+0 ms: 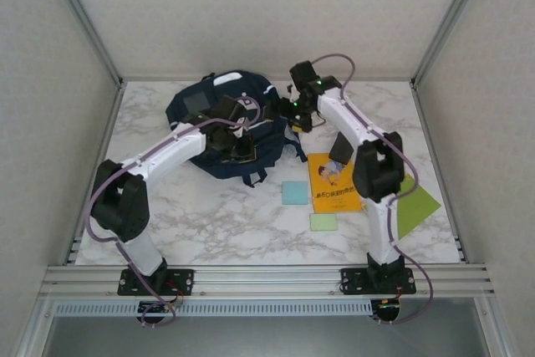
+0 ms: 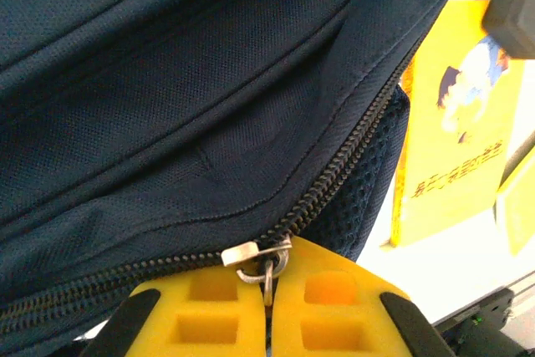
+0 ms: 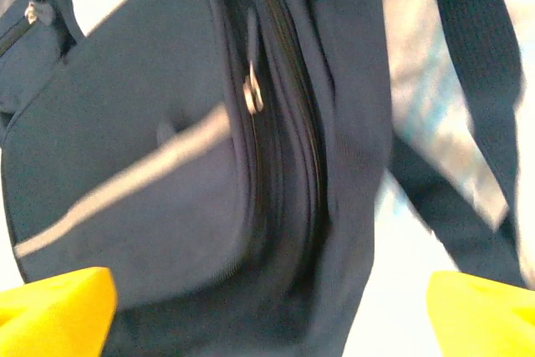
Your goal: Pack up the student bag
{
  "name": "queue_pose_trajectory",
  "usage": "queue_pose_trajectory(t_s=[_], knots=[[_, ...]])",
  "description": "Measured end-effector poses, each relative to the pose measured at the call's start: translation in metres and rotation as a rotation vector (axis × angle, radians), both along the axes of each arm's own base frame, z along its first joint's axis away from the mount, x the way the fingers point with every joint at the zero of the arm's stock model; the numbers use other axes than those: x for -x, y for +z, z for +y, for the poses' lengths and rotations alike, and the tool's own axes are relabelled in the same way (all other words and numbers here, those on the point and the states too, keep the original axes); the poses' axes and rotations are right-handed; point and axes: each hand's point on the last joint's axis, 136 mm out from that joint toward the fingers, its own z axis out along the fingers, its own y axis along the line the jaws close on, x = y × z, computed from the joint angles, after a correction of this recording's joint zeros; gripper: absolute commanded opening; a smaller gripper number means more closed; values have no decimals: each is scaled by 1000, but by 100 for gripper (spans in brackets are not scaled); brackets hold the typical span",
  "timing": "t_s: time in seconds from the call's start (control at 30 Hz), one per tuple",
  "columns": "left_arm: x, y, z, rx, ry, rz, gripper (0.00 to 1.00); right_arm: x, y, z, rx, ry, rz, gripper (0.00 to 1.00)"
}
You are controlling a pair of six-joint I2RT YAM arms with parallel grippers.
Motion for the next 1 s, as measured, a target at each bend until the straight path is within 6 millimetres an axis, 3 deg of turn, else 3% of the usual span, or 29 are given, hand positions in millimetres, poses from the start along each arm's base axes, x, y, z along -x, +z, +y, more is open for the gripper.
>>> queue_pose_trajectory(t_s=[0.2,0.4,0.47,0.53,0.63,0.83,1.0], knots=[[-4,2,-12,24,-17,3,0,57,6,-20,-123,-160,51,99],[4,2,-22,30,-37,6,0,73,-28,-1,-274,-287,156,93],[5,2,-25,33,-38,5,0,72,-30,18,-318,-284,160,76],[6,0,-24,31,-34,12,0,69,-27,37,-370,-278,150,44],[11,-9,-19,12,-31,31,0,70,-38,46,-405,-292,169,0],[20,-22,-4,-28,-46,59,0,77,-43,52,-388,-211,146,0],[28,-21,35,-62,-25,91,0,75,-30,48,-283,-63,52,0]])
